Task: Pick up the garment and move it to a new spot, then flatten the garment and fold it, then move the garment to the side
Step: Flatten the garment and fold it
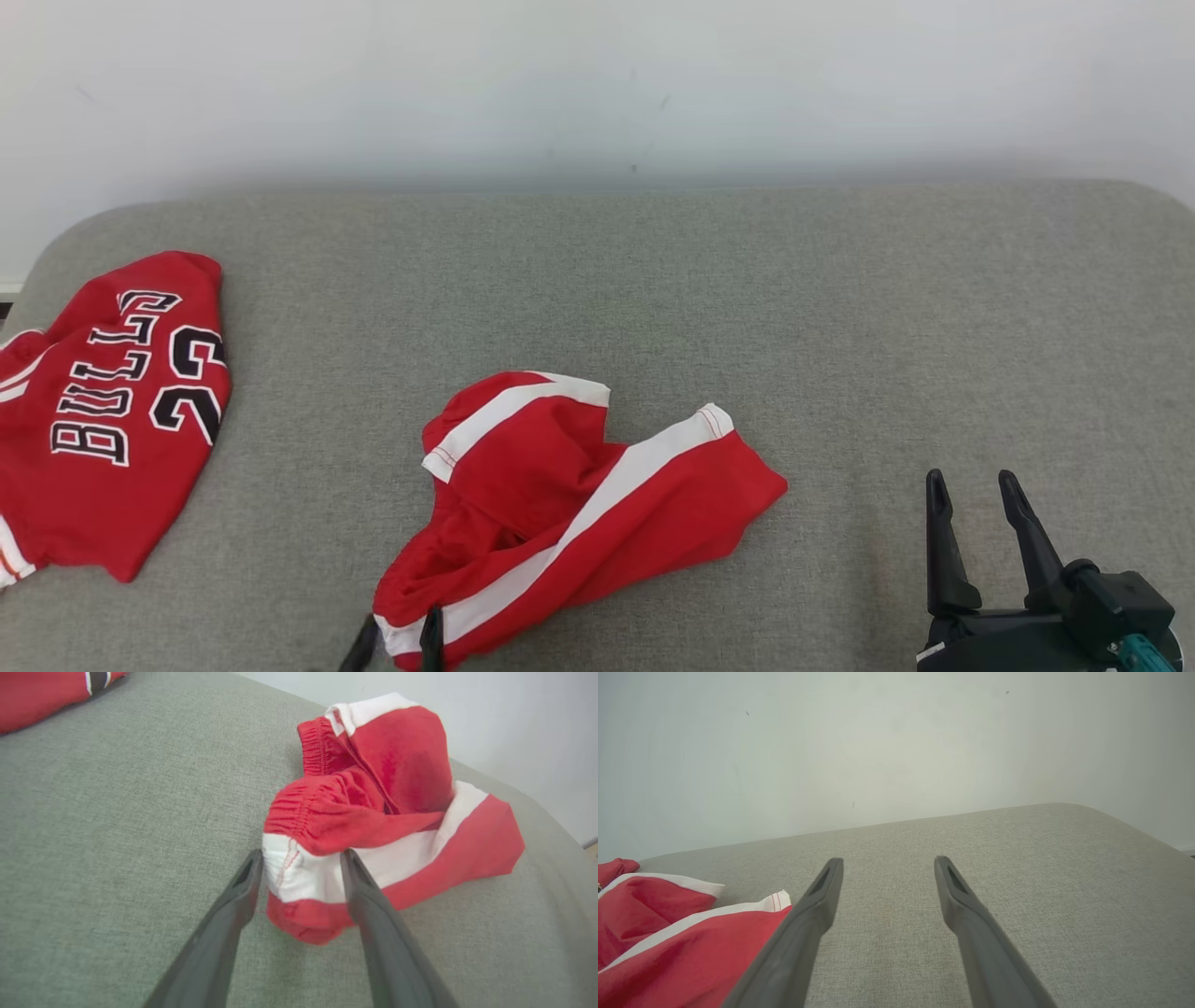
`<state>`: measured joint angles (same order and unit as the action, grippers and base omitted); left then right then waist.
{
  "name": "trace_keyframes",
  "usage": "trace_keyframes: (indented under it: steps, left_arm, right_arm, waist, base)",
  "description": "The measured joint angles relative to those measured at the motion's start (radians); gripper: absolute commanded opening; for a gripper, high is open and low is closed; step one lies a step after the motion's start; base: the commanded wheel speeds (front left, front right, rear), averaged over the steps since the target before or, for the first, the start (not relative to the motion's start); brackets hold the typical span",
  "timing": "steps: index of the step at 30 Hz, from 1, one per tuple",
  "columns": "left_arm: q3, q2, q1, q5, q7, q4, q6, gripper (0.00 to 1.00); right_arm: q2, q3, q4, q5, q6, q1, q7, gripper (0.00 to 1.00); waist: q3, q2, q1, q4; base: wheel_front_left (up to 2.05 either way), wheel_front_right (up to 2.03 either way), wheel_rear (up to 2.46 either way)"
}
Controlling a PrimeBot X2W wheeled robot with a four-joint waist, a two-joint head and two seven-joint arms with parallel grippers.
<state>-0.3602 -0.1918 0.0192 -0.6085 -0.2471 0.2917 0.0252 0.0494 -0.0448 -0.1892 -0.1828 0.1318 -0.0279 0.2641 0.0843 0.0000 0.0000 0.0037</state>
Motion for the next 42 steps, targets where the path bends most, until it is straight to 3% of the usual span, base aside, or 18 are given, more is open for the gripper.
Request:
trace_keyframes:
  steps: [3, 11, 21, 31, 42]
  left_arm:
    - [0.022, 0.005, -0.016, 0.021, -0.012, -0.036, -0.025, 1.0]
    - [0.182, 0.02, -0.035, 0.154, -0.016, -0.179, -0.027, 1.0]
    - [0.346, 0.022, -0.055, 0.318, -0.016, -0.225, -0.069, 1.0]
    - [0.418, 0.048, -0.041, 0.376, -0.016, -0.194, -0.097, 1.0]
    - [0.418, 0.095, -0.054, 0.399, -0.016, -0.184, -0.128, 1.0]
  right_arm:
    - [0.0, 0.0, -0.002, 0.0, 0.0, 0.0, 0.0, 1.0]
    - [0.0, 0.006, -0.013, 0.001, 0.0, 0.0, 0.0, 1.0]
    - [0.0, 0.007, -0.017, 0.003, 0.0, 0.0, 0.0, 1.0]
    - [0.001, 0.042, -0.043, 0.013, 0.0, -0.009, -0.012, 1.0]
    - [0.056, 0.185, -0.162, 0.025, 0.0, -0.22, -0.124, 1.0]
  waist:
    - [-0.006, 0.0, 0.0, 0.01]
    - [-0.017, 0.0, 0.0, 0.01]
    - [-0.021, 0.0, 0.0, -0.014]
    - [-0.029, 0.0, 0.0001, -0.022]
    - [-0.025, 0.0, 0.0001, 0.032]
  base:
    - [0.0, 0.0, 0.0]
    - [0.0, 0.0, 0.0]
    - [0.0, 0.0, 0.0]
    - [0.0, 0.0, 0.0]
    - [0.0, 0.0, 0.0]
